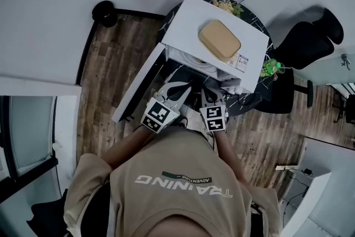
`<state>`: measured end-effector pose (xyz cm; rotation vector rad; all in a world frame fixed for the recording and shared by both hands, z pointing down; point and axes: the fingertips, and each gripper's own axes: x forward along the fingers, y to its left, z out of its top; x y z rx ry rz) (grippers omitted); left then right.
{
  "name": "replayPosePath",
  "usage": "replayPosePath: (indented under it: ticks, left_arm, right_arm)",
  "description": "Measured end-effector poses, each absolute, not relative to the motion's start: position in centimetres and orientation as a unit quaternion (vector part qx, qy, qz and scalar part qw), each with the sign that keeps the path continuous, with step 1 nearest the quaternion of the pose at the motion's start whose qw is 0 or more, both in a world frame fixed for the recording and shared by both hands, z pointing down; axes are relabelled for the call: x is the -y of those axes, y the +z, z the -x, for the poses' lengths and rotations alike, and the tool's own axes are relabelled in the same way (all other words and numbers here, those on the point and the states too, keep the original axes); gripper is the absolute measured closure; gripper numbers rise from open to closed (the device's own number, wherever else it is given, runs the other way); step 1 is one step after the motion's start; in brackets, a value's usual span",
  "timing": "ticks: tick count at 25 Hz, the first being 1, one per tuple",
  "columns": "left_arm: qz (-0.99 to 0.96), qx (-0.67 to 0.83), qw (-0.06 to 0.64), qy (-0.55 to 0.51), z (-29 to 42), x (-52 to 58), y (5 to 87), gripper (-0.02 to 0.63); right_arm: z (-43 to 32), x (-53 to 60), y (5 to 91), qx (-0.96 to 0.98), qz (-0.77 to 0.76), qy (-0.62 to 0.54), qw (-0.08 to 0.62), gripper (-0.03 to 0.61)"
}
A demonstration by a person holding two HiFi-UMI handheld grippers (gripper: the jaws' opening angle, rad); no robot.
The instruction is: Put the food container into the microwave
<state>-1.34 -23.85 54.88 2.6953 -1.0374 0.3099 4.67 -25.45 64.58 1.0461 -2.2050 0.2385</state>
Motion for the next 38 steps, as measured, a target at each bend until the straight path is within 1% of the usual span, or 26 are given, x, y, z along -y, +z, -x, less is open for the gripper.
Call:
replayPosePath:
  ticks: [4, 8, 13, 17, 25, 31, 36, 38]
  left_arm:
    - [-0.910, 0.379, 0.129, 0.106, 0.2, 22.6, 54.5, 0.611]
    - [-0.899, 0.401, 0.135, 0.114, 0.1, 21.0, 54.5, 0.611]
    - [-0.884, 0.428, 0.136, 0.132, 0.4, 19.8, 54.8, 0.611]
    - [-0.875, 0.444, 0.140, 0.137, 0.4, 18.4, 54.6, 0.611]
    - [-0.886, 0.438, 0.092, 0.124, -0.3, 18.2, 52.3, 0.611]
    - [-0.901, 0.423, 0.037, 0.091, -0.5, 19.3, 48.3, 0.611]
    - [-0.897, 0.439, -0.008, 0.046, 1.4, 19.7, 44.1, 0.611]
    - [-0.897, 0.440, -0.015, 0.033, 2.0, 20.1, 42.9, 0.611]
  right_arm:
    - [-7.5, 24.1, 63.6, 0.856, -0.391, 0.067, 0.332, 0.568]
    - [-9.6, 22.6, 62.6, 0.861, -0.394, 0.069, 0.314, 0.568]
    - [-9.5, 21.5, 60.6, 0.882, -0.384, 0.081, 0.260, 0.568]
    - [-8.9, 20.3, 59.7, 0.896, -0.363, 0.070, 0.246, 0.568]
    - [-8.6, 20.0, 56.4, 0.895, -0.387, 0.106, 0.197, 0.568]
    - [-8.3, 20.0, 52.9, 0.883, -0.414, 0.043, 0.216, 0.568]
    - [-7.4, 19.7, 48.8, 0.878, -0.444, 0.026, 0.177, 0.568]
    - [-7.0, 19.8, 47.8, 0.878, -0.450, 0.027, 0.158, 0.568]
